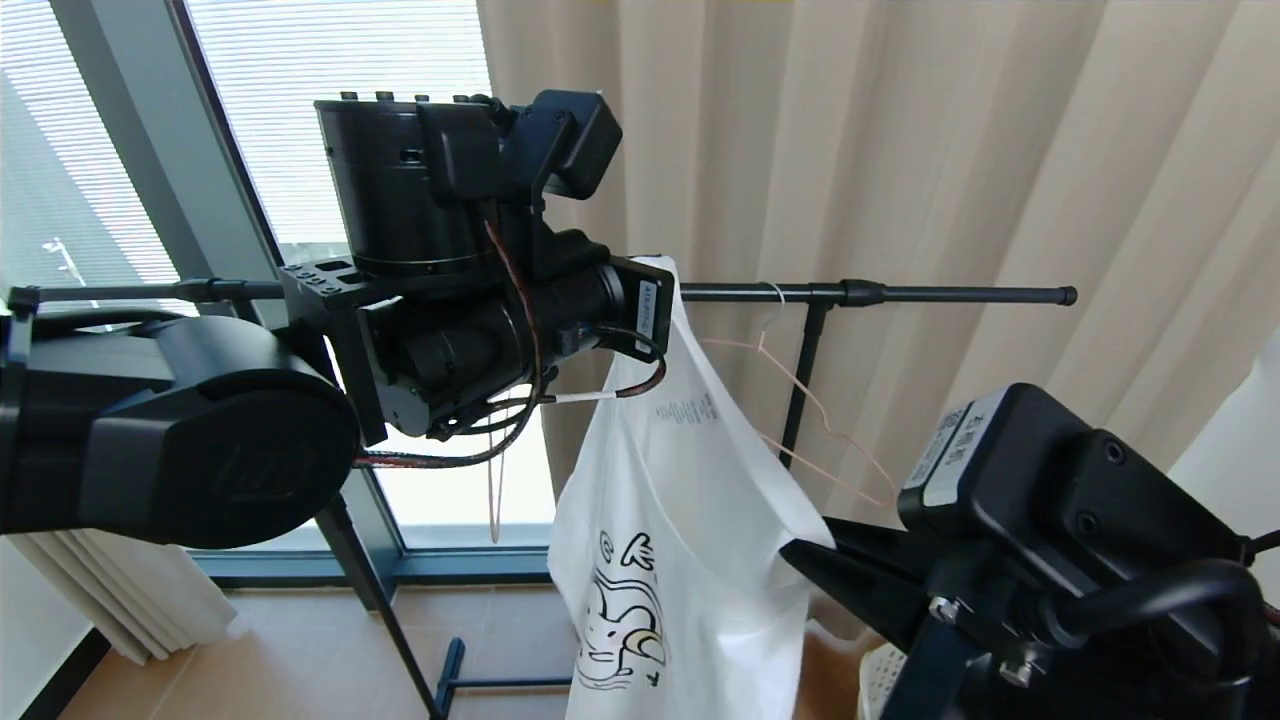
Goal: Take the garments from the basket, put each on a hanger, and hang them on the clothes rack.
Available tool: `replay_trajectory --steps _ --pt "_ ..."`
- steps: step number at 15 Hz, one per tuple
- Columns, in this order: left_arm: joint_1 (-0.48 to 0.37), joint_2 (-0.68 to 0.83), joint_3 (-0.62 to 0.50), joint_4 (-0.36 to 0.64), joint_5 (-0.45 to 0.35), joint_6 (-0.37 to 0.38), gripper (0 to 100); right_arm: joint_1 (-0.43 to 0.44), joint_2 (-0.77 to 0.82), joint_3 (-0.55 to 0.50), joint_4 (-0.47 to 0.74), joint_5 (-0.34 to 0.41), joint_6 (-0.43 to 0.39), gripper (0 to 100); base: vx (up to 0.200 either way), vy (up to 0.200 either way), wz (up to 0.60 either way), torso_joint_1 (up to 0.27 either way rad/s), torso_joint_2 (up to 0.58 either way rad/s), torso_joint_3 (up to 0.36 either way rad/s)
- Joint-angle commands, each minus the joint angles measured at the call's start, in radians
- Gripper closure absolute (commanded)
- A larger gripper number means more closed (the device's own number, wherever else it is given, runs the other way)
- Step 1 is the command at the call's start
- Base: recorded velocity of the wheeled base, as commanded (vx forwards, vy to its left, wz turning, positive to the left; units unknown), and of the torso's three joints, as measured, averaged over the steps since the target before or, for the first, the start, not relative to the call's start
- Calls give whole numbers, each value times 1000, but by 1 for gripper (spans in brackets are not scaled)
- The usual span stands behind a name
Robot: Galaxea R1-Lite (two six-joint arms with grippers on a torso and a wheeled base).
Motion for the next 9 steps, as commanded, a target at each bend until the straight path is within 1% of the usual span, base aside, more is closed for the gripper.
replay_trajectory --steps 1,3,4,5,6,7,9 --pt "4 32 -26 -8 -46 24 100 44 86 -61 -7 4 65 100 0 0 0 0 0 0" --pt "4 46 -26 -54 -89 56 100 62 121 -107 -22 17 160 100 0 0 0 0 0 0" --pt "4 61 -27 -76 -100 58 100 68 138 -121 -51 41 205 100 0 0 0 0 0 0" --pt "4 66 -27 -80 -101 58 100 68 141 -121 -67 50 213 100 0 0 0 0 0 0" --pt "2 73 -26 -102 -106 58 100 68 172 -118 -148 75 219 100 0 0 0 0 0 0" --pt "2 75 -26 -103 -106 58 100 67 192 -113 -198 73 222 100 0 0 0 0 0 0" --pt "5 73 -23 -103 -104 58 100 64 195 -98 -229 69 239 100 0 0 0 0 0 0"
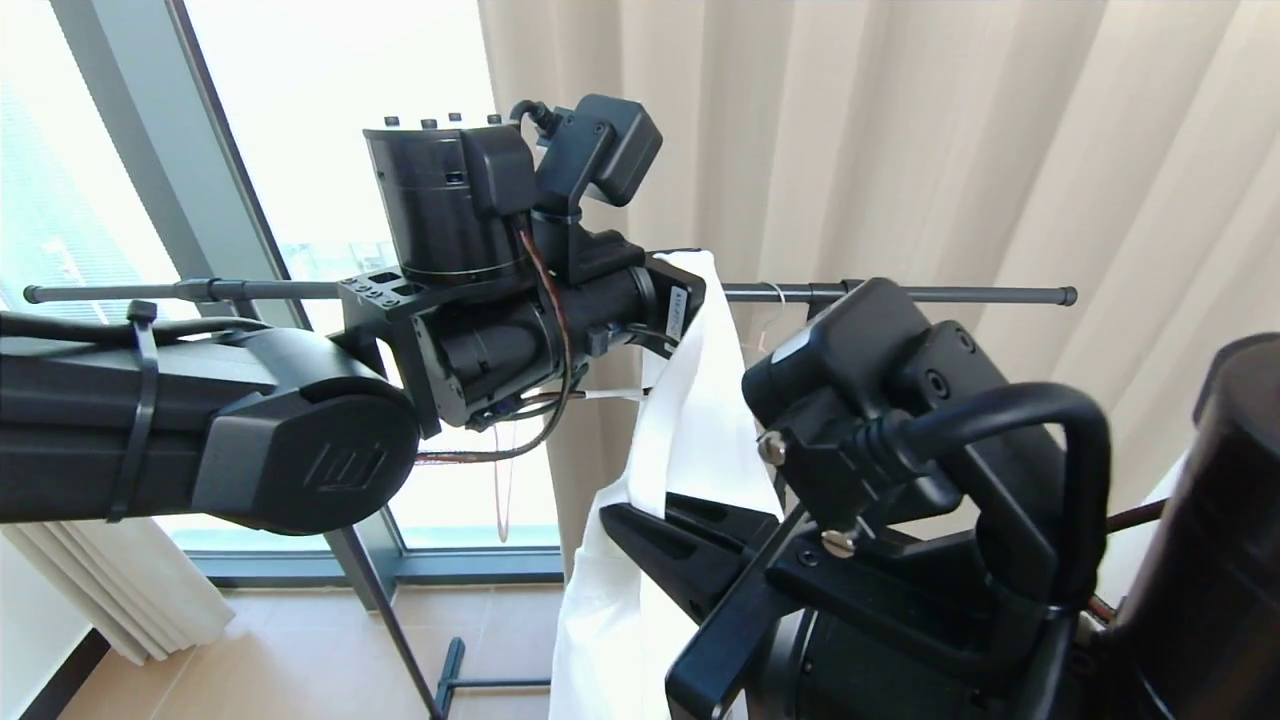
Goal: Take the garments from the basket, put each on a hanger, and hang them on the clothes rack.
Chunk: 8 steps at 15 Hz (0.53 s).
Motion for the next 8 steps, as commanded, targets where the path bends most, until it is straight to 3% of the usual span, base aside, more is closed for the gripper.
replay_trajectory --steps 1,4,6,8 --pt "19 -1 3 -1 4 0 100 -9 7 31 -3 -1 5 100 0 0 0 0 0 0" --pt "70 -7 6 7 50 40 100 -79 -76 103 35 -6 -35 100 0 0 0 0 0 0" --pt "99 -16 1 18 109 69 100 -210 -119 141 118 -8 -123 100 0 0 0 0 0 0" --pt "103 -55 26 99 178 83 100 -326 -94 127 118 -4 -170 100 0 0 0 0 0 0"
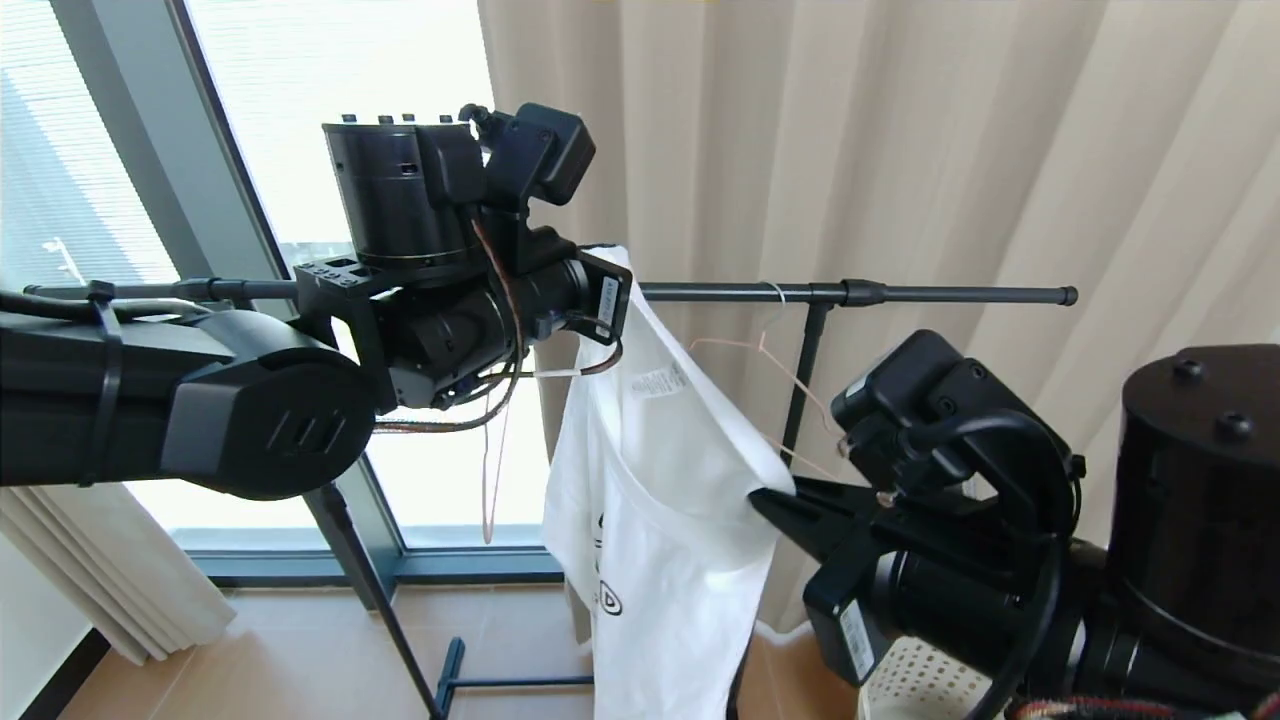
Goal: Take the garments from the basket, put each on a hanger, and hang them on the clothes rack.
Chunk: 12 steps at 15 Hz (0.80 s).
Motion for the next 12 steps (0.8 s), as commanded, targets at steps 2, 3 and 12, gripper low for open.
replay_trajectory --steps 2,3,12 --pt "3 -107 63 154 52 2 100 -168 59 -77 10 1 -47 100 0 0 0 0 0 0" --pt "2 -124 75 179 55 2 100 -179 76 -97 10 1 -49 100 0 0 0 0 0 0" --pt "-211 -300 279 520 95 -234 100 -225 329 -433 3 -33 -33 100 0 0 0 0 0 0"
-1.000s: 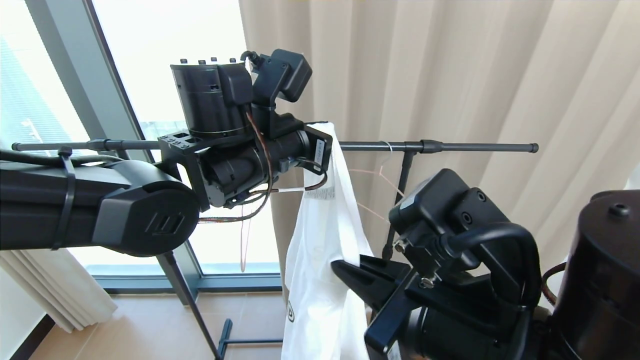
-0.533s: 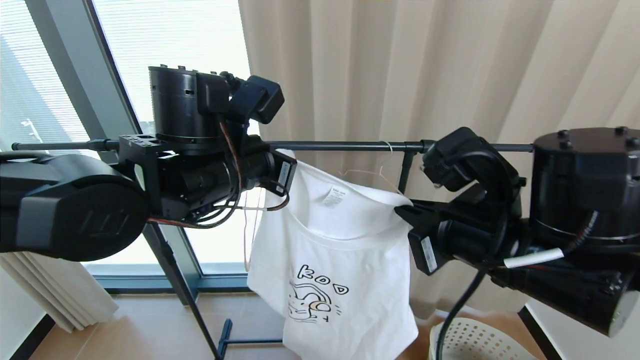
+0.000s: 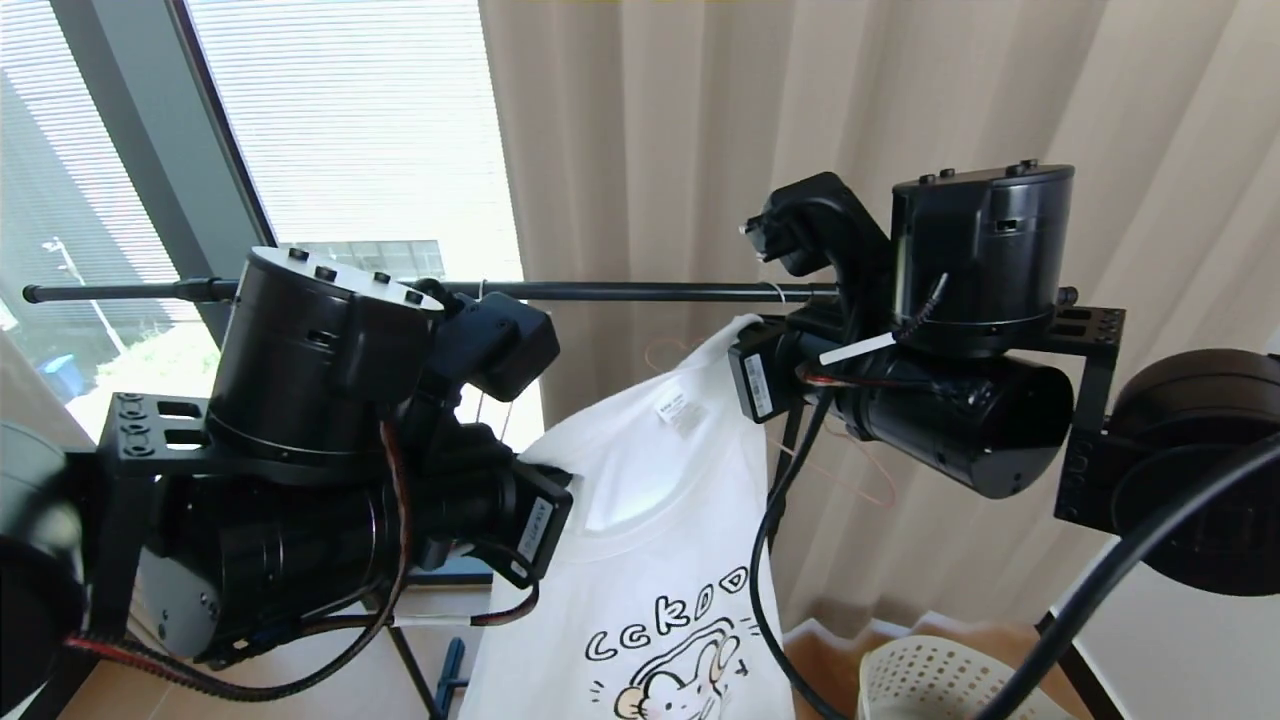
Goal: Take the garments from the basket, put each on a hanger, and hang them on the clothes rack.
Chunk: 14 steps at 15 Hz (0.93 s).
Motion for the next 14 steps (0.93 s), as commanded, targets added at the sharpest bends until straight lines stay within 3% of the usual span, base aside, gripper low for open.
replay_trajectory --steps 1,3,5,10,14 --pt "-69 8 -29 31 1 -97 100 3 62 -49 0 -1 10 100 0 0 0 0 0 0" --pt "-121 56 -54 38 1 -212 100 15 71 -58 0 -1 18 100 0 0 0 0 0 0" --pt "-133 79 -64 36 1 -250 100 17 71 -60 1 -1 25 100 0 0 0 0 0 0" --pt "-112 89 -61 39 40 -258 100 9 60 -49 3 -1 45 100 0 0 0 0 0 0" --pt "-32 98 -71 36 109 -252 100 -21 -14 43 1 -3 48 100 0 0 0 0 0 0"
